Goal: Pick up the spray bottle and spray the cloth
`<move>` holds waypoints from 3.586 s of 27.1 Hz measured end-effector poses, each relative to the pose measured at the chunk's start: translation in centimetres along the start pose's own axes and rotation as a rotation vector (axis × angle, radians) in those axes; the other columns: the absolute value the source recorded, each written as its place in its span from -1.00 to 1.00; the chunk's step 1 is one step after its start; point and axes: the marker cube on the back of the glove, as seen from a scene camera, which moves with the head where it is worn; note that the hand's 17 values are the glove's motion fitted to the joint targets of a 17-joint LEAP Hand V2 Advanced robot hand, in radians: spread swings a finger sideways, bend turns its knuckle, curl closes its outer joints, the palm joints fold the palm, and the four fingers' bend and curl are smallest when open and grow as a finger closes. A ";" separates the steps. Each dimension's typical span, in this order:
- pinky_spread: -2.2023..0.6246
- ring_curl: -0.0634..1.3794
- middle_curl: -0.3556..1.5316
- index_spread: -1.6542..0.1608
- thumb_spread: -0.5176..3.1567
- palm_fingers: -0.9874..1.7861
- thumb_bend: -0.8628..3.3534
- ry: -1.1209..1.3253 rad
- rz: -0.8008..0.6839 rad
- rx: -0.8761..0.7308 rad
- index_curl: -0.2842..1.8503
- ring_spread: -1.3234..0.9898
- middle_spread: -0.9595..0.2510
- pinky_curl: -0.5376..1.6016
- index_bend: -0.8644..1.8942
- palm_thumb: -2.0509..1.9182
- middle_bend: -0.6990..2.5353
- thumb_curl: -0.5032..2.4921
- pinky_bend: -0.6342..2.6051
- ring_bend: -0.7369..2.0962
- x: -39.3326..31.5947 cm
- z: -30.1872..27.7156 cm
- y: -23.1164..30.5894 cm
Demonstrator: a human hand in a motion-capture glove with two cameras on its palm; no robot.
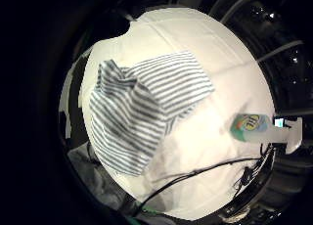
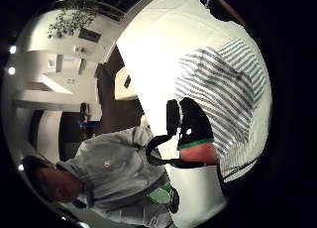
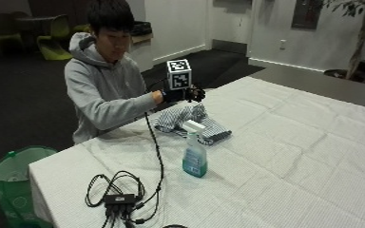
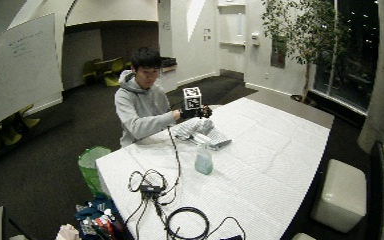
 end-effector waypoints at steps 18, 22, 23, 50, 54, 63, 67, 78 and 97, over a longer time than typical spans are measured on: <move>0.71 -0.67 -0.39 0.50 -0.19 0.08 -0.47 0.006 0.003 0.046 -0.49 0.16 0.48 -0.29 -0.23 0.34 -0.44 -0.50 -0.42 -0.32 -0.2 0.5 0.5; 0.71 -0.65 -0.36 0.49 -0.17 0.09 -0.48 -0.006 0.008 0.140 -0.48 0.15 0.47 -0.28 -0.26 0.35 -0.43 -0.48 -0.43 -0.31 0.3 0.1 1.3; 0.71 -0.64 -0.36 0.49 -0.17 0.08 -0.49 -0.011 0.005 0.169 -0.48 0.15 0.47 -0.28 -0.27 0.35 -0.43 -0.48 -0.43 -0.31 0.4 -0.1 1.7; 0.71 -0.52 -0.27 0.45 -0.15 -0.19 -0.58 -0.126 0.260 0.823 -0.59 0.15 0.49 -0.16 -0.33 0.38 -0.43 -0.41 -0.27 -0.23 13.5 -2.7 13.1; 0.71 -0.52 -0.26 0.45 -0.15 -0.23 -0.59 -0.155 0.316 0.828 -0.60 0.15 0.50 -0.16 -0.32 0.39 -0.42 -0.41 -0.26 -0.23 15.5 -2.4 13.5; 0.71 -0.52 -0.27 0.46 -0.15 -0.31 -0.60 -0.289 0.459 0.858 -0.61 0.16 0.54 -0.16 -0.31 0.38 -0.44 -0.40 -0.25 -0.22 19.8 -1.5 13.1; 0.71 -0.52 -0.27 0.46 -0.15 -0.33 -0.60 -0.375 0.518 0.872 -0.61 0.16 0.56 -0.16 -0.30 0.38 -0.45 -0.40 -0.25 -0.22 21.7 -1.2 12.2; 0.71 -0.52 -0.27 0.47 -0.16 -0.34 -0.60 -0.491 0.599 0.883 -0.61 0.16 0.58 -0.16 -0.31 0.38 -0.45 -0.41 -0.24 -0.22 24.0 -0.4 9.6; 0.70 -0.51 -0.25 0.51 -0.19 -0.25 -0.60 -0.787 0.727 0.978 -0.60 0.16 0.61 -0.18 -0.28 0.40 -0.41 -0.41 -0.27 -0.20 26.3 1.0 4.7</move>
